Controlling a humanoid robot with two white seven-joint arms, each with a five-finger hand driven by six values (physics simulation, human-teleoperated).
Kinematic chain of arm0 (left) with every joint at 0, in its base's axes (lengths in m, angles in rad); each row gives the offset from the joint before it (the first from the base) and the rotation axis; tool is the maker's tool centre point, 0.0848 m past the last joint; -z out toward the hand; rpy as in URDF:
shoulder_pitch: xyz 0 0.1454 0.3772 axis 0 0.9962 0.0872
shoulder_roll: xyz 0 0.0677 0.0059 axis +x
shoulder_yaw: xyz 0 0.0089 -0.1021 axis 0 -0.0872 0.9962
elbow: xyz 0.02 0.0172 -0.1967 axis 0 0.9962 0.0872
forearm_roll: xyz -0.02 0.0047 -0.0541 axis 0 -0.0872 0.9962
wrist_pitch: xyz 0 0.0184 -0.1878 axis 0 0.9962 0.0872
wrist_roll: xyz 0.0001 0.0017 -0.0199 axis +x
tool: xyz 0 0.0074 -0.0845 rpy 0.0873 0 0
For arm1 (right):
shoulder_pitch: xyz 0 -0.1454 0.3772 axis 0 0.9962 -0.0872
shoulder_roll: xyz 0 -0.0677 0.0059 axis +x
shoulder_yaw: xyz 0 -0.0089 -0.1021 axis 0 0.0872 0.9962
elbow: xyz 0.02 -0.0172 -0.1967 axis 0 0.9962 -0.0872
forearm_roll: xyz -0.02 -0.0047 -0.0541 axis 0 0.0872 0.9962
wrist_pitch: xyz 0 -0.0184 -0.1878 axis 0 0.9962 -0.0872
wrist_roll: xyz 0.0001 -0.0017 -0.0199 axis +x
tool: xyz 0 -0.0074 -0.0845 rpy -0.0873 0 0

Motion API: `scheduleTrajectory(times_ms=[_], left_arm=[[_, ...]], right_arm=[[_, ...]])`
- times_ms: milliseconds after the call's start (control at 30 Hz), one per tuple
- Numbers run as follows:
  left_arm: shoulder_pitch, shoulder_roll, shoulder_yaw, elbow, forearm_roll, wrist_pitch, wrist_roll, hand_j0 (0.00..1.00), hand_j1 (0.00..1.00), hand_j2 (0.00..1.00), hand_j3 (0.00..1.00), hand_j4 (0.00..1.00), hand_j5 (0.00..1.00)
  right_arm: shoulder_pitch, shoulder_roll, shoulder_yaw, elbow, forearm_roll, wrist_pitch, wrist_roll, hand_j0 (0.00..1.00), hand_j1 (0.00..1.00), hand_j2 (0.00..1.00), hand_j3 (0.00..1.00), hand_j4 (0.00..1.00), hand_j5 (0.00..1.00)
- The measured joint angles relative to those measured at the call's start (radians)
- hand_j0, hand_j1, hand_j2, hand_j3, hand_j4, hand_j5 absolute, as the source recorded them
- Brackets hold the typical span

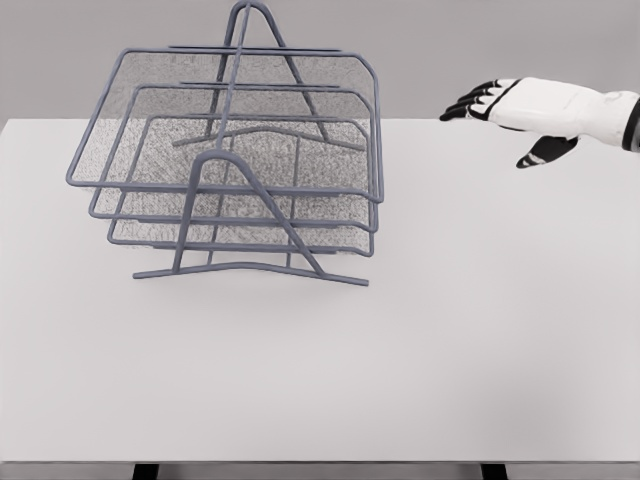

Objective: Pull out the upper folder box with right arm

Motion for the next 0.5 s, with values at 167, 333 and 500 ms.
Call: scheduleTrajectory(times_ms=[167,333,500], left_arm=[[0.0,0.0,0.0,-0.004,0.0,0.0,0.0,1.0,1.0,1.0,1.0,1.0,1.0],[0.0,0.0,0.0,-0.004,0.0,0.0,0.0,1.0,1.0,1.0,1.0,1.0,1.0],[0.0,0.0,0.0,-0.004,0.0,0.0,-0.001,1.0,1.0,1.0,1.0,1.0,1.0]], right_arm=[[-0.052,0.171,0.018,0.046,0.109,-0.001,0.0,1.0,1.0,1.0,1.0,1.0,1.0],[0.026,0.25,-0.076,0.028,0.138,-0.003,0.0,1.0,1.0,1.0,1.0,1.0,1.0],[0.025,0.271,-0.156,-0.016,0.141,-0.001,0.0,1.0,1.0,1.0,1.0,1.0,1.0]])
